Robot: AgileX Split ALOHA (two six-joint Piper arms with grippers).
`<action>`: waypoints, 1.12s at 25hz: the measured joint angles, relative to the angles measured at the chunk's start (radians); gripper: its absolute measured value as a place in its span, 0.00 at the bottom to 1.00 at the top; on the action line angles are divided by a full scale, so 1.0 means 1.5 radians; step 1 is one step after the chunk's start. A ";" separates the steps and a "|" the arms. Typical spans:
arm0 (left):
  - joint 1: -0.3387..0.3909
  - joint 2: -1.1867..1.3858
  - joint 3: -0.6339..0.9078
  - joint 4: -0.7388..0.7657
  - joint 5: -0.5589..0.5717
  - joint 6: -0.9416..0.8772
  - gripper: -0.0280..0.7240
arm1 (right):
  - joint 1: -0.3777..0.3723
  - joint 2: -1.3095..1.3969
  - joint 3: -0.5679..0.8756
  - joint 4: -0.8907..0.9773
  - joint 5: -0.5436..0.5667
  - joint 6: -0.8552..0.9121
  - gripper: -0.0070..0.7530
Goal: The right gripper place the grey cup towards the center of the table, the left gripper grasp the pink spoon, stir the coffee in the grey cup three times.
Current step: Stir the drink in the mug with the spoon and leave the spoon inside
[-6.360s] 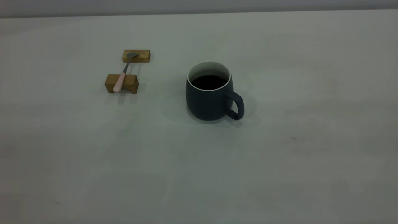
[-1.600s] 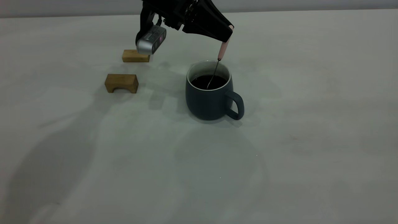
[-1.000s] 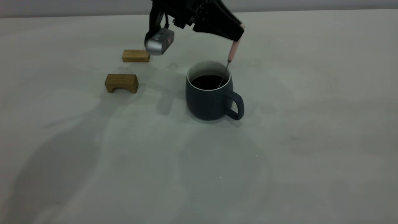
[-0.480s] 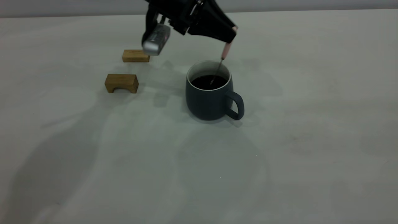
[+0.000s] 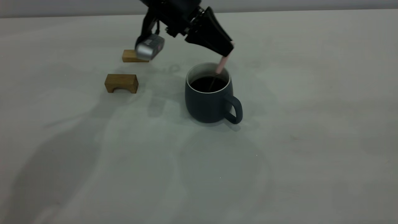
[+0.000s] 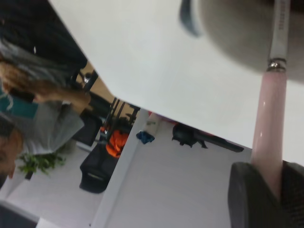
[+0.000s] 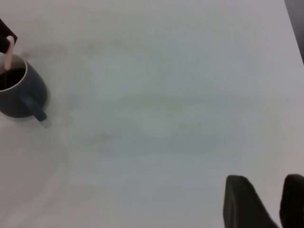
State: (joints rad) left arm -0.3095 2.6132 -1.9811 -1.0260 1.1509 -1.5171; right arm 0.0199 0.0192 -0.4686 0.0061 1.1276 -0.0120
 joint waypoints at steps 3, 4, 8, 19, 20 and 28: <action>0.007 0.000 0.000 0.005 -0.024 0.058 0.27 | 0.000 0.000 0.000 0.000 0.000 0.000 0.32; 0.007 0.000 0.000 0.001 -0.031 0.077 0.27 | 0.000 0.000 0.000 0.000 0.000 0.000 0.32; 0.002 0.000 0.000 -0.048 -0.051 0.140 0.27 | 0.000 0.000 0.000 0.000 0.000 0.000 0.32; -0.024 0.000 0.000 -0.040 0.011 0.012 0.27 | 0.000 0.000 0.000 0.000 0.000 0.000 0.32; -0.020 0.000 0.000 -0.026 0.011 0.003 0.27 | 0.000 0.000 0.000 0.000 0.000 0.000 0.32; 0.015 0.000 0.000 0.005 -0.011 0.026 0.26 | 0.000 0.000 0.000 0.000 0.000 0.000 0.32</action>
State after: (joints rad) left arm -0.2873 2.6136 -1.9811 -1.0188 1.1350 -1.4775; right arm 0.0199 0.0192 -0.4686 0.0061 1.1276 -0.0120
